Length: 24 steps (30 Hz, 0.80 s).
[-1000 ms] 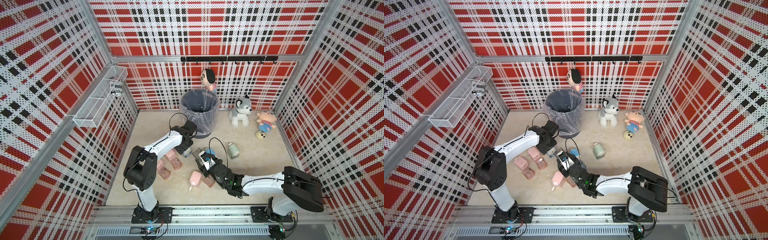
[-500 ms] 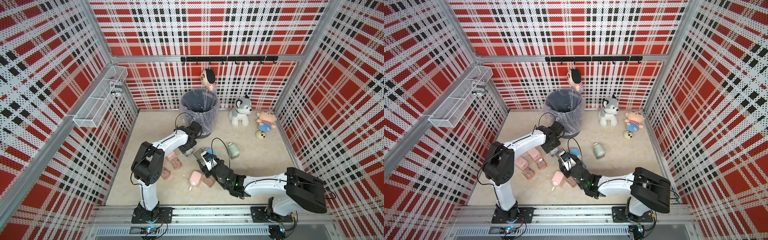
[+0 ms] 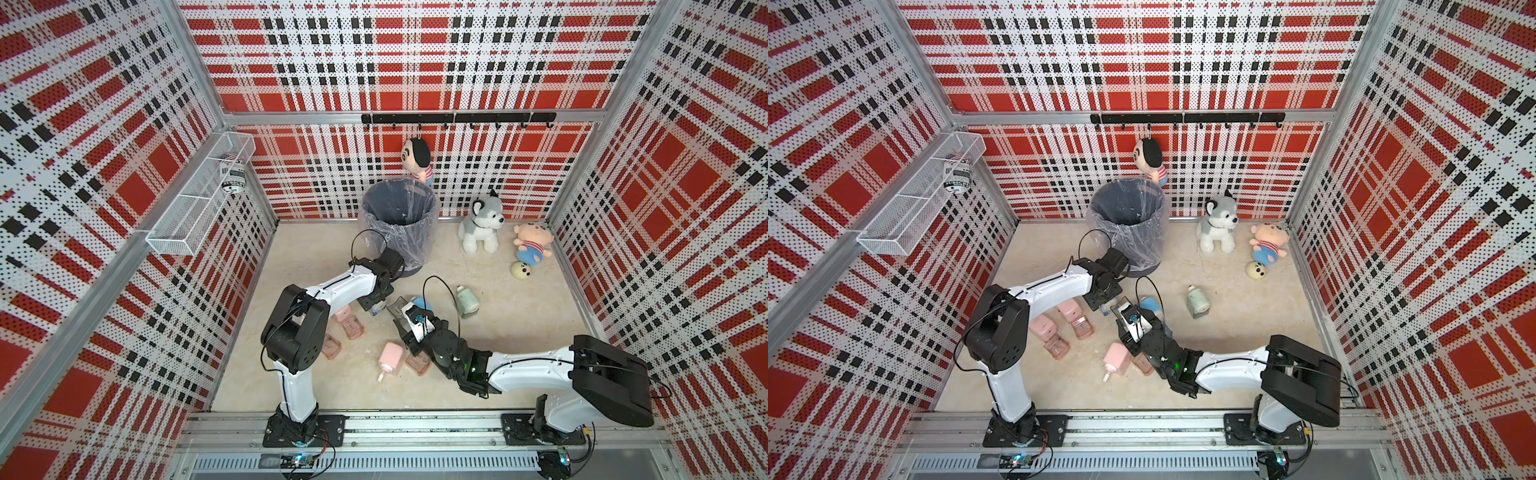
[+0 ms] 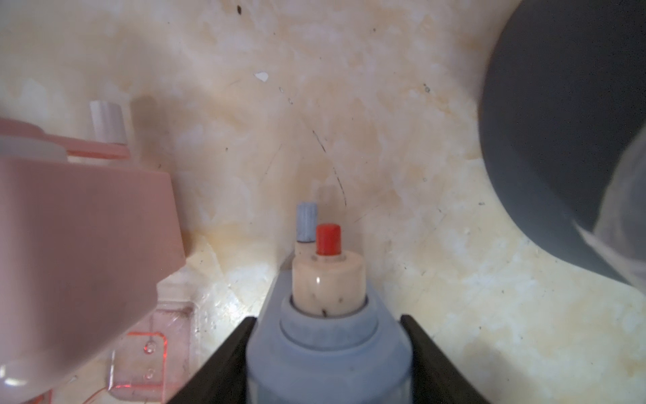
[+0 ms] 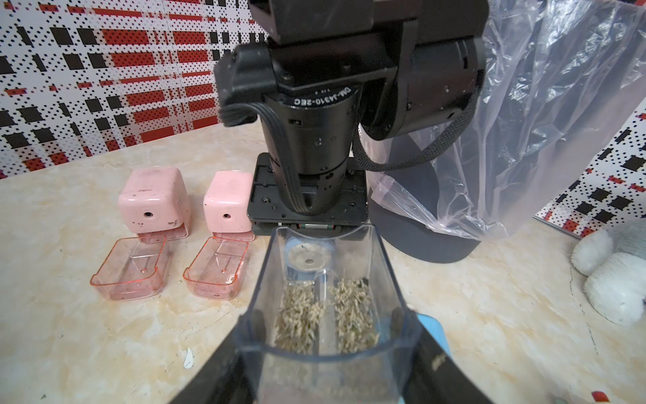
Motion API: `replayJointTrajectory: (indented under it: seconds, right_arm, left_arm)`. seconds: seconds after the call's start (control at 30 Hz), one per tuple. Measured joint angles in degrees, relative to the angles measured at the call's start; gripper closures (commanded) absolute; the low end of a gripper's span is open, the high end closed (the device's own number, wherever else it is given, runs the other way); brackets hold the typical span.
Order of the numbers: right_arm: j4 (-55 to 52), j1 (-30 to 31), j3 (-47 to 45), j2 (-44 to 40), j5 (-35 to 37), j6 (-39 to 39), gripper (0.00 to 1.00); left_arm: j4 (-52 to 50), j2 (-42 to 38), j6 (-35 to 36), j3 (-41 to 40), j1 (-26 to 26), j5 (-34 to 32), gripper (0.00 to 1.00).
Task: Take out the pencil sharpener tray and clean the shavings
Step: Place the pencil sharpener at the center of the board.
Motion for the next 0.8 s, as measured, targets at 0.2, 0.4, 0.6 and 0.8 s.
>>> replayJointTrajectory:
  seconds: [0.2,0.4,0.6,0.8]
  right_arm:
    - [0.0,0.0,0.0,0.0,0.0,0.1,0.57]
    - [-0.7,0.0,0.0,-0.7,-0.2,0.9,0.57]
    - [-3.9,-0.3,0.0,-5.5,-0.8,2.6,0.57]
    - [-9.9,-1.8,3.1,-9.2,-2.8,4.5,0.58]
  left_arm:
    - [0.5,-2.6,0.2,0.0,-1.2,-0.3,0.14]
    - [0.6,-9.2,0.6,0.0,-1.7,-1.0,0.02]
    - [1.7,-19.2,2.4,-2.1,-1.7,-4.8,0.02]
    - [6.7,-29.7,6.9,-6.6,-1.5,-6.8,0.02]
